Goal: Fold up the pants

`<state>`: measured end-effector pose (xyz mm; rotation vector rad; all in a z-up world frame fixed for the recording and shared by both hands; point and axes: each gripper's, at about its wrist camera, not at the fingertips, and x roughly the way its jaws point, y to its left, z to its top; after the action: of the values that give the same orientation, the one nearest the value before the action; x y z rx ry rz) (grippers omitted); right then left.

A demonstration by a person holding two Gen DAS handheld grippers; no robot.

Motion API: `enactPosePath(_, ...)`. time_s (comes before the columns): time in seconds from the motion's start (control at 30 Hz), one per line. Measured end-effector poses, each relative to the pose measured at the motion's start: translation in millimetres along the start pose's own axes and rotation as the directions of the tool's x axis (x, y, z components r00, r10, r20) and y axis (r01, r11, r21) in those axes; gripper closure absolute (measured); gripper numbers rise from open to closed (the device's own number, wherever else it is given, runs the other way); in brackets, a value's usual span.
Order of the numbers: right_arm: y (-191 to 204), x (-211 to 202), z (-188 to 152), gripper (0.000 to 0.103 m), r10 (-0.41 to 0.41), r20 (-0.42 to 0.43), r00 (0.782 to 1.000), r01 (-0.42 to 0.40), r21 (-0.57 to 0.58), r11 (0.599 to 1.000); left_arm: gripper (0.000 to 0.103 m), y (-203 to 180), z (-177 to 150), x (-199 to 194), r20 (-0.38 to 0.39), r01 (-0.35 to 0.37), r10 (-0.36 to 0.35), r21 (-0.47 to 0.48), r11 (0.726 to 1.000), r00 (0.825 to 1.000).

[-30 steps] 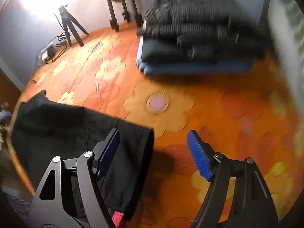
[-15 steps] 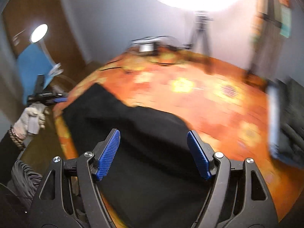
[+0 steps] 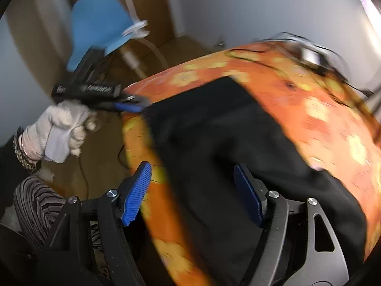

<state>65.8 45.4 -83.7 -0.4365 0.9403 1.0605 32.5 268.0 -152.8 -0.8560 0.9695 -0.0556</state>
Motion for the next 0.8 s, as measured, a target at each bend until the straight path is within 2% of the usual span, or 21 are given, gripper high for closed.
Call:
enactPosePath(0.07,22,21,7,0.029,0.002,-0.016,1.000,-0.003,-0.055,0.998,0.047,0,0,0,-0.001,0.002,-0.002,-0.002,1.000,1.000)
enactPosePath(0.23,52,71,13,0.029,-0.056,-0.057,0.997,0.048,-0.135,0.990,0.047,5,1,1,0.000,0.052,-0.052,-0.047,0.998,0.999)
enactPosePath(0.37,56,86,12,0.030,-0.119,-0.045,0.992,0.111,-0.163,0.980,0.047,9,5,3,0.006,0.091,-0.091,-0.091,0.992,0.996)
enactPosePath(0.53,52,97,11,0.030,-0.150,-0.046,0.988,0.141,-0.166,0.976,0.048,9,7,6,0.007,0.127,-0.127,-0.123,0.984,0.992)
enactPosePath(0.63,52,102,9,0.034,-0.170,-0.034,0.985,0.162,-0.171,0.972,0.048,6,8,5,0.014,0.168,-0.168,-0.141,0.976,0.986)
enactPosePath(0.7,50,103,10,0.040,-0.181,-0.031,0.983,0.175,-0.154,0.973,0.048,4,9,2,0.027,0.178,-0.176,-0.145,0.973,0.984)
enactPosePath(0.73,46,102,11,0.053,-0.190,-0.025,0.981,0.185,-0.139,0.973,0.048,3,10,1,0.031,0.174,-0.172,-0.140,0.975,0.985)
enactPosePath(0.77,42,103,13,0.071,-0.199,-0.027,0.980,0.195,-0.124,0.973,0.048,2,11,1,0.033,0.169,-0.166,-0.130,0.977,0.986)
enactPosePath(0.8,40,103,13,0.073,-0.198,-0.027,0.980,0.194,-0.113,0.974,0.048,-1,11,1,0.033,0.160,-0.157,-0.120,0.980,0.987)
